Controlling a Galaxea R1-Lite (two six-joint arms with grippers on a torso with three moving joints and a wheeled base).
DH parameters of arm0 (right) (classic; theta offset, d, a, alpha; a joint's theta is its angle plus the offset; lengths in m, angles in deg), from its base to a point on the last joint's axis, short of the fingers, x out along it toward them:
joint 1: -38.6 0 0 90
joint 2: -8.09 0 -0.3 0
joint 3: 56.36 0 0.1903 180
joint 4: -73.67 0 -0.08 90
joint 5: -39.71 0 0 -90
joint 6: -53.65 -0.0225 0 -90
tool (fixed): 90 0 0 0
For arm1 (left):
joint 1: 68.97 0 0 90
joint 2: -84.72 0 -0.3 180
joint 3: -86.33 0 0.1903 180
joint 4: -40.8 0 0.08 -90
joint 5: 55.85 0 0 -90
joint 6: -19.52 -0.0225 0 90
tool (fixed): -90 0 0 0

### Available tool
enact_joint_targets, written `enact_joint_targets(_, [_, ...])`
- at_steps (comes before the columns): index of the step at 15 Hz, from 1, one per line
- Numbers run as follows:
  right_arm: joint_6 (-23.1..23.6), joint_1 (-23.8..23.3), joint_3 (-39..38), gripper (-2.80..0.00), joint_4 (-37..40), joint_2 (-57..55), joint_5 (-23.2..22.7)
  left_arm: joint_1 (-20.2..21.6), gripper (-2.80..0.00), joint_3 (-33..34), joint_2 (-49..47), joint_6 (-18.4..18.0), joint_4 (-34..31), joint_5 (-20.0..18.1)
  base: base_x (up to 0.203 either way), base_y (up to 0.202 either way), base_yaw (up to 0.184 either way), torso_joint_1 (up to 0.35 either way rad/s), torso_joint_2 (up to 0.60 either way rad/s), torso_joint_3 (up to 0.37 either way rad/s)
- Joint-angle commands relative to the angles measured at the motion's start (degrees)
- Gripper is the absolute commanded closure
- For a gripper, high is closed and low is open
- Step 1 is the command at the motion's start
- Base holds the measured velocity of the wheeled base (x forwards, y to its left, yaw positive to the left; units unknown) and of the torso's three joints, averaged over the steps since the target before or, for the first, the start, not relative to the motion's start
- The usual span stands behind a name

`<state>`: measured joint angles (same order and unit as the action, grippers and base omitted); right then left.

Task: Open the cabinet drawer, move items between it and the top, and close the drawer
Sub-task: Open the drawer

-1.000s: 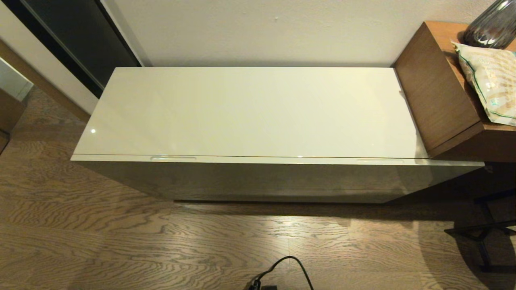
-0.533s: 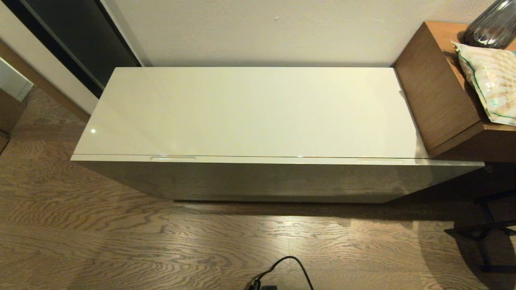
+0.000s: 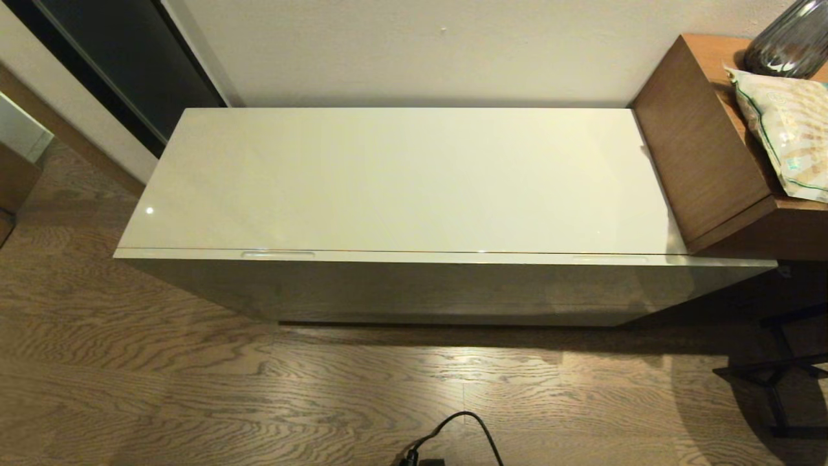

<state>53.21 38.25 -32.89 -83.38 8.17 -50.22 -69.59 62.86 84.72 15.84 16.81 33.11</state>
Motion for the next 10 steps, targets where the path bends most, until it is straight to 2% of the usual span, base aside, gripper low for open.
enact_joint_targets(1, [0.0, 0.0, -0.01, 0.0, -0.02, -0.07, 0.01, 0.01, 0.0, 0.01, 0.0, -0.01, 0.01, -0.02, 0.0, 0.0, 0.0, 0.0, 0.0, 0.0])
enact_joint_targets(10, [0.0, 0.0, -0.01, 0.0, -0.02, -0.07, 0.01, 0.01, 0.0, 0.01, 0.0, -0.01, 0.01, -0.02, 0.0, 0.0, 0.0, 0.0, 0.0, 0.0])
